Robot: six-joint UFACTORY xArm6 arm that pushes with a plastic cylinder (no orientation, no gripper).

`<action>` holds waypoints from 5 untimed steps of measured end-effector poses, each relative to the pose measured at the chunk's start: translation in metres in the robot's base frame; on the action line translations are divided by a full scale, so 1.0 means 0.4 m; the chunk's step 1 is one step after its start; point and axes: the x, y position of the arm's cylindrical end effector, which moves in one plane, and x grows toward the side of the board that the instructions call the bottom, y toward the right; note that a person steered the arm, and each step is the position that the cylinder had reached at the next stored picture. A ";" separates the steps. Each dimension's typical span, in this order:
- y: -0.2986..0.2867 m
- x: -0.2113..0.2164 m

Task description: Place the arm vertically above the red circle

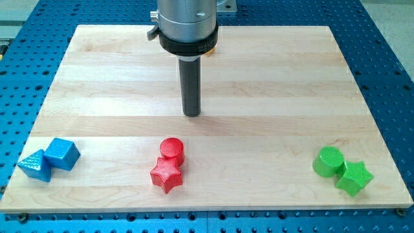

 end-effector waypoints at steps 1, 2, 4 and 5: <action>0.000 0.000; -0.063 -0.024; -0.045 -0.019; -0.045 -0.023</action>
